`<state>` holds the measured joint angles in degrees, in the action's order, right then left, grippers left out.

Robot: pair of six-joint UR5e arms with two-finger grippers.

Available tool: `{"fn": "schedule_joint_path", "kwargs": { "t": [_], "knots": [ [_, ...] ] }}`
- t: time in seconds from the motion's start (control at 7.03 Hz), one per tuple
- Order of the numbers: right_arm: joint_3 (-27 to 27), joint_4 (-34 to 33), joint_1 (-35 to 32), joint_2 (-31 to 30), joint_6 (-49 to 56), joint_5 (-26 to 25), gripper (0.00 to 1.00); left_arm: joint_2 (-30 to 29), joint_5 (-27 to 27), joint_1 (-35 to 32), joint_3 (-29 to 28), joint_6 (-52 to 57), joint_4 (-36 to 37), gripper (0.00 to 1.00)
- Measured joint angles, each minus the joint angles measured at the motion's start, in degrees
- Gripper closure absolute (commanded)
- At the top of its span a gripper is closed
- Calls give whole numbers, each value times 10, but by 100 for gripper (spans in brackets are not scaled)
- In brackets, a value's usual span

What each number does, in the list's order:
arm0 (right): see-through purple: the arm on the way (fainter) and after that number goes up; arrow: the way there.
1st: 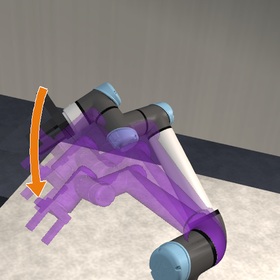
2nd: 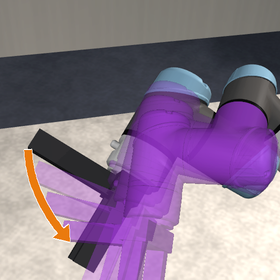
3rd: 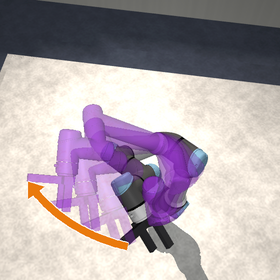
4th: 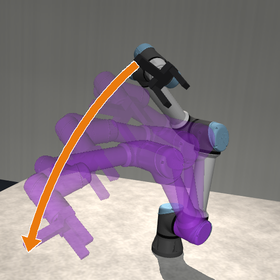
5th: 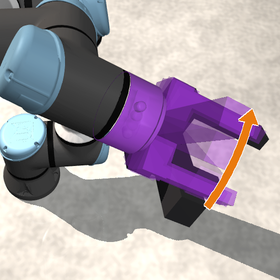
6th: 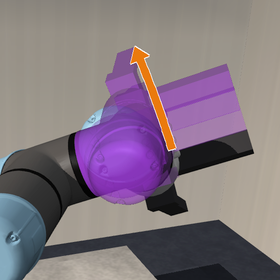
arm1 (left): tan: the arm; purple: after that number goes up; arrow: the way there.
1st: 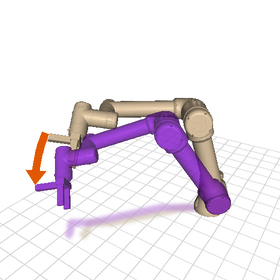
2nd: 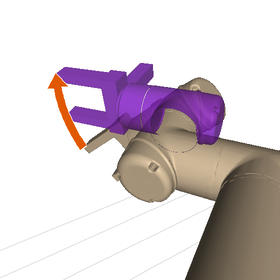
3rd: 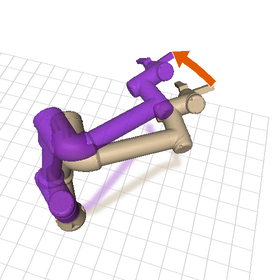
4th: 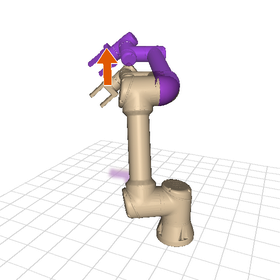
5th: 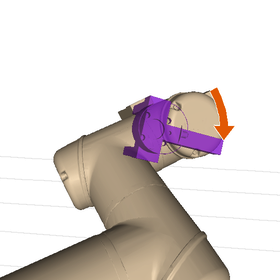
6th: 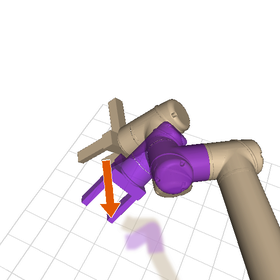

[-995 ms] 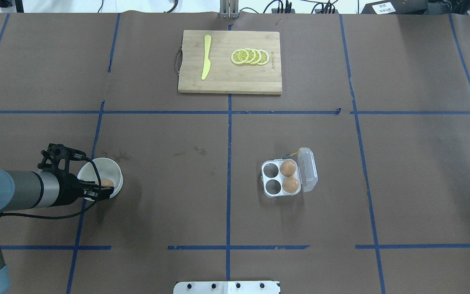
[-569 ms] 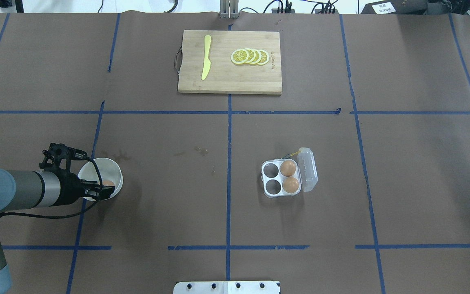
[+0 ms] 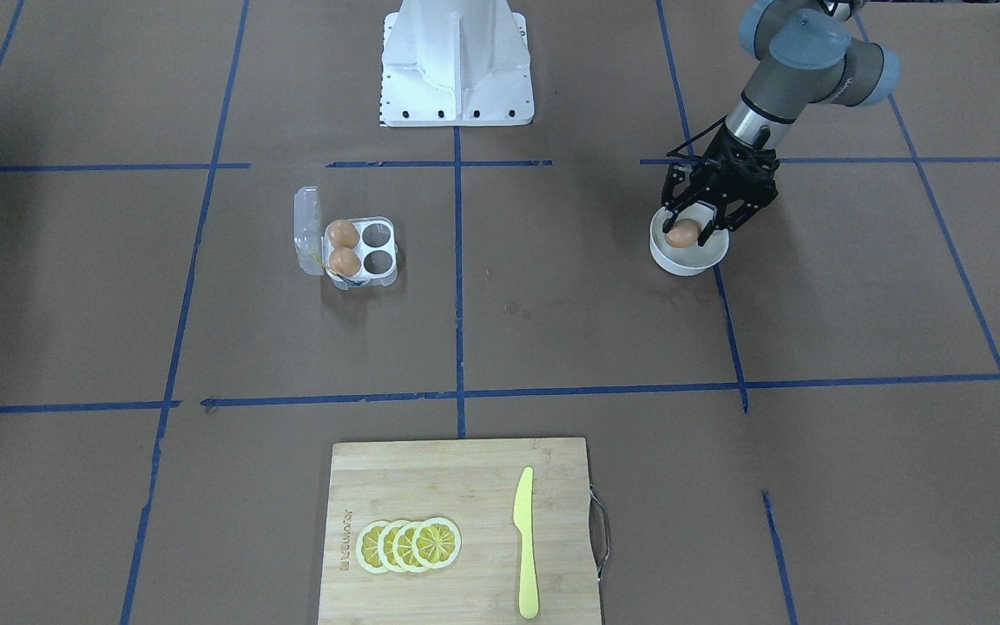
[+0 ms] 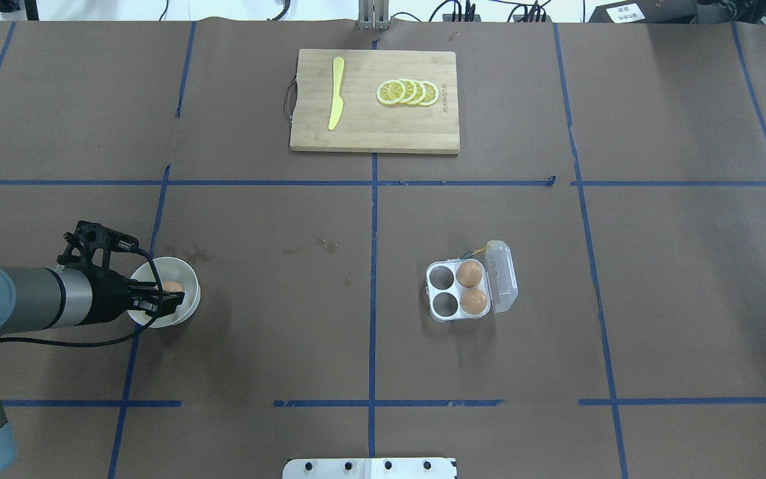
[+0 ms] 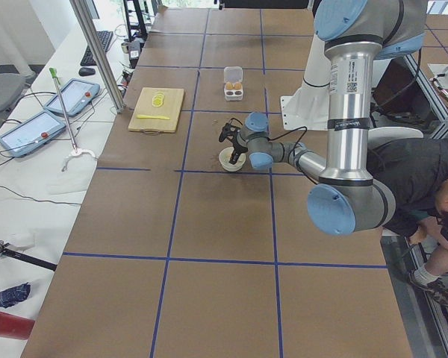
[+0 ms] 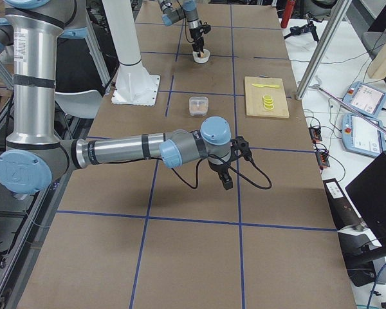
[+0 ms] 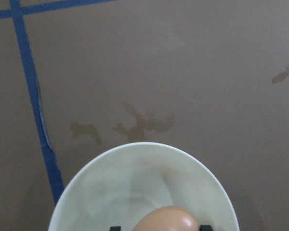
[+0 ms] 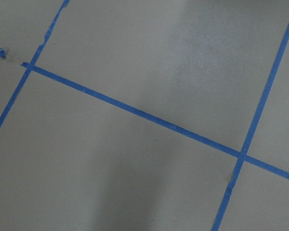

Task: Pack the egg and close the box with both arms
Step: 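Lift the egg out of the cup and carry it to the carton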

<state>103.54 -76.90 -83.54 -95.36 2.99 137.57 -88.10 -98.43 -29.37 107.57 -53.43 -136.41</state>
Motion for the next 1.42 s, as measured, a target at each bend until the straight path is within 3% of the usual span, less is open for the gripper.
{"fn": "schedule_joint_path", "kwargs": {
  "t": [0.28,0.71,1.0,1.42],
  "knots": [
    [0,0,0,0,0,1,0,-12,-4,-38,19,28,-2,76],
    [1,0,0,0,0,1,0,-111,22,-50,6,-10,-3,76],
    [1,0,0,1,0,0,0,-200,72,-36,-23,-42,-3,76],
    [2,0,0,0,-4,1,0,-300,176,47,-51,-51,-4,76]
  ]
}}
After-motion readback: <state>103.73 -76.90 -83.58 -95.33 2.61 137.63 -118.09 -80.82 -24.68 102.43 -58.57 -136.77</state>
